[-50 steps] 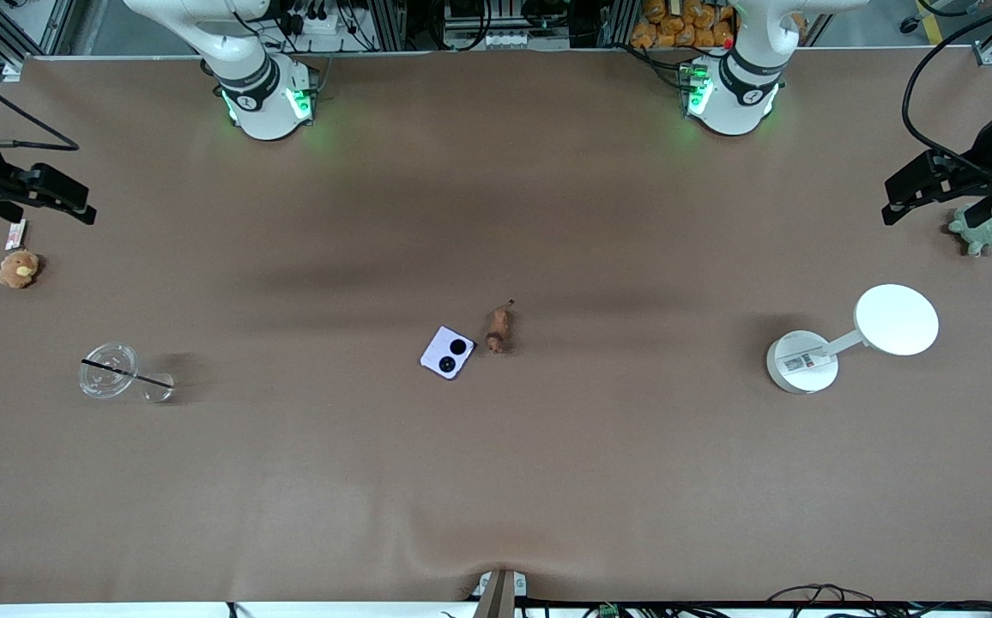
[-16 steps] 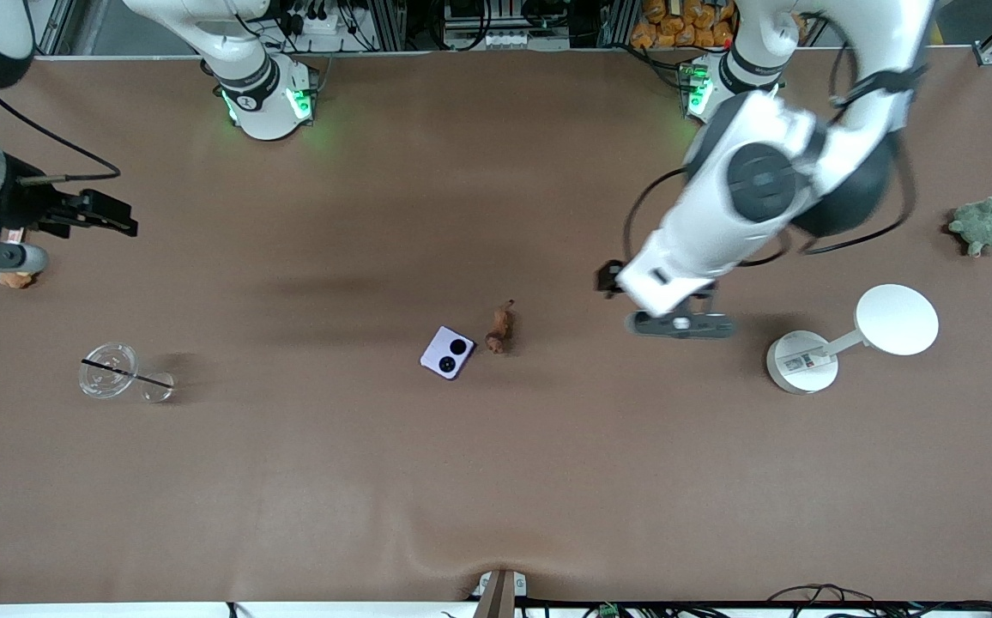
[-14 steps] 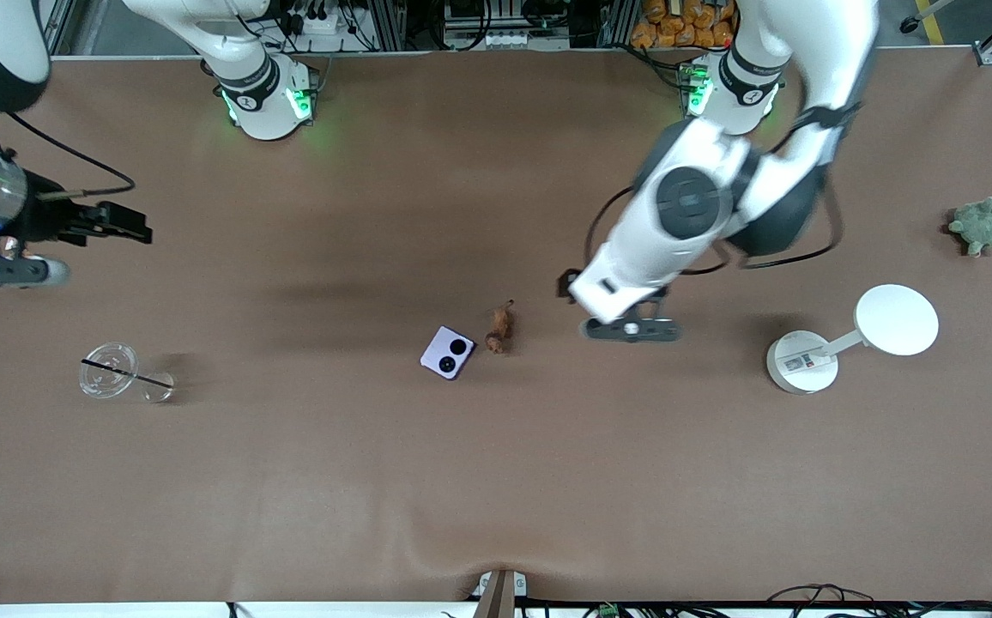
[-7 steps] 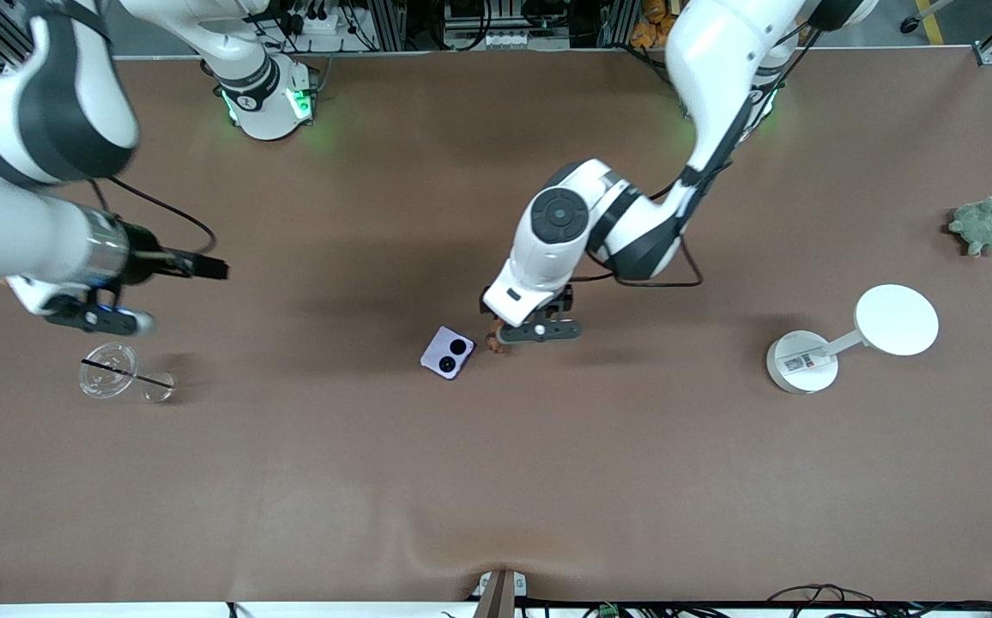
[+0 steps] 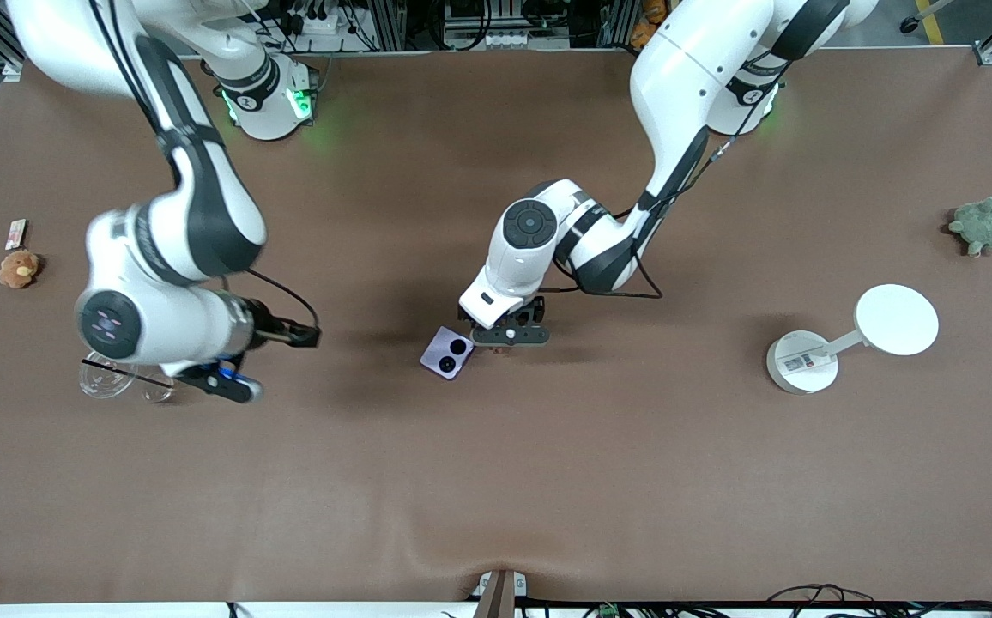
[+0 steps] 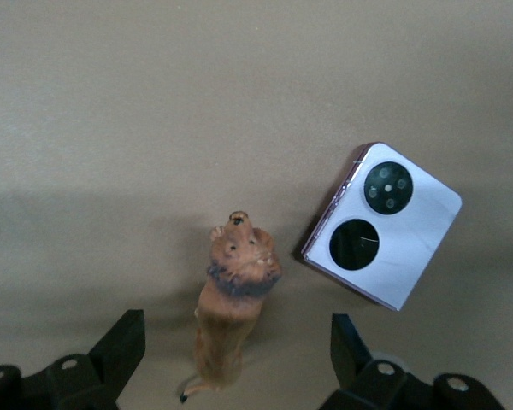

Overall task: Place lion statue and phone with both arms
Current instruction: 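Grasp the lion statue with the left gripper while the right gripper reaches the phone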

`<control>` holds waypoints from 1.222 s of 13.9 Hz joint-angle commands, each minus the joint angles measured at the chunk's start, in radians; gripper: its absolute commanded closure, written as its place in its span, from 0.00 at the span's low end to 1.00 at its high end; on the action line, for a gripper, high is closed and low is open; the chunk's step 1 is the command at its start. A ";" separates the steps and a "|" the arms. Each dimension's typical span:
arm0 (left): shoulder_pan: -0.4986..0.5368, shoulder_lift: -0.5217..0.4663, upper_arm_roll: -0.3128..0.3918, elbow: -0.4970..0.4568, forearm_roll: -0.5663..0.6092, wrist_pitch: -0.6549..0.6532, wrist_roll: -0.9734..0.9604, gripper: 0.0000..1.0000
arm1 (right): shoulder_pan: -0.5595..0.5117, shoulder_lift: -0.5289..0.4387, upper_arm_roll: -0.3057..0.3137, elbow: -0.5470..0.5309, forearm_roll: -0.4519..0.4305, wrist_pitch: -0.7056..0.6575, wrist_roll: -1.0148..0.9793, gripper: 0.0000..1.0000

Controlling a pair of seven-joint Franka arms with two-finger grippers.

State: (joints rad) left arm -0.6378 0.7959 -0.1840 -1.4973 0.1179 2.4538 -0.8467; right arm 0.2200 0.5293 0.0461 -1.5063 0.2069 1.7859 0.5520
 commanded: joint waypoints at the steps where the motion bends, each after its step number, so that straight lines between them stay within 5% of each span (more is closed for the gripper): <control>1: -0.019 0.040 0.018 0.028 0.049 0.037 -0.022 0.19 | 0.053 0.069 -0.006 0.041 0.026 0.082 0.034 0.00; 3: -0.019 0.042 0.018 0.028 0.051 0.039 -0.020 0.49 | 0.065 0.109 -0.006 0.041 0.031 0.139 0.089 0.00; 5: -0.017 0.042 0.020 0.025 0.052 0.039 -0.020 0.91 | 0.099 0.130 -0.005 0.043 0.040 0.150 0.146 0.00; 6: -0.017 0.042 0.020 0.020 0.054 0.039 -0.020 1.00 | 0.116 0.136 -0.006 0.043 0.045 0.176 0.184 0.00; 14: 0.073 -0.119 0.040 0.015 0.086 -0.148 0.000 1.00 | 0.160 0.210 -0.003 0.070 0.052 0.274 0.278 0.00; 17: 0.150 -0.179 0.034 -0.001 0.085 -0.223 0.145 1.00 | 0.238 0.277 -0.006 0.127 0.046 0.325 0.347 0.00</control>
State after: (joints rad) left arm -0.5369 0.6727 -0.1404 -1.4588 0.1783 2.2726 -0.7750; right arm 0.3973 0.7414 0.0502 -1.4533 0.2399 2.0917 0.8536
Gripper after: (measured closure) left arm 0.617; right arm 0.000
